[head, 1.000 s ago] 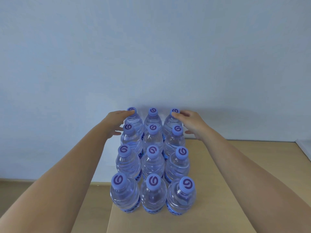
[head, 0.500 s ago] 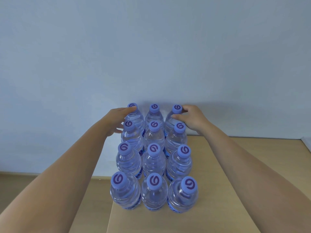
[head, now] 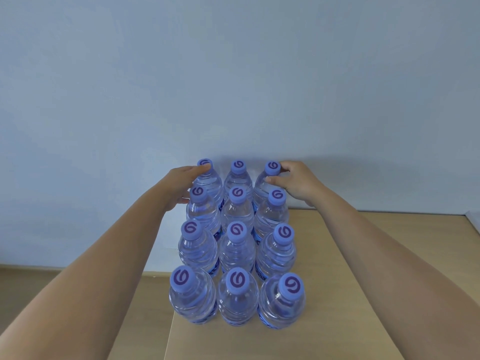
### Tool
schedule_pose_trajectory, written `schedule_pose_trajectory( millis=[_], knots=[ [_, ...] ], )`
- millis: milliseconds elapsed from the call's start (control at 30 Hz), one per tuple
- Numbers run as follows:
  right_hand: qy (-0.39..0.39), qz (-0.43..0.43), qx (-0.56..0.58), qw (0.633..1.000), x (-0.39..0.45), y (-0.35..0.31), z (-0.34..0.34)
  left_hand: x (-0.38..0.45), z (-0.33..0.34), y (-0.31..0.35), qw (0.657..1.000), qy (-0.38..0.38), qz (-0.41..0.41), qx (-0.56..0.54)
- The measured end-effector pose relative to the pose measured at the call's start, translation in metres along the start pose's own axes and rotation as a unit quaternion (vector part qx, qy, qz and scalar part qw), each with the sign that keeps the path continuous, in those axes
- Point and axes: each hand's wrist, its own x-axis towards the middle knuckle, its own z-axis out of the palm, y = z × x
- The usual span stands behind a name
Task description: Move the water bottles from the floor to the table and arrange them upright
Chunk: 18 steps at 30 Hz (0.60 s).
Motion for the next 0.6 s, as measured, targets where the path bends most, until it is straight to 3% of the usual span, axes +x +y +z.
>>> schedule_pose_trajectory(
  millis=[267, 400, 600],
  knots=[
    [0.017, -0.002, 0.004, 1.0, -0.005, 0.003, 0.004, -0.004, 0.003, -0.002, 1.0, 0.026, 0.002, 0.001],
    [0.024, 0.007, 0.003, 1.0, -0.016, 0.005, 0.001, -0.014, 0.003, -0.006, 1.0, -0.002, -0.009, -0.019],
    [0.076, 0.018, 0.03, 0.997, -0.05, -0.004, 0.0, -0.046, 0.01, -0.016, 0.995, 0.049, 0.023, -0.079]
  ],
)
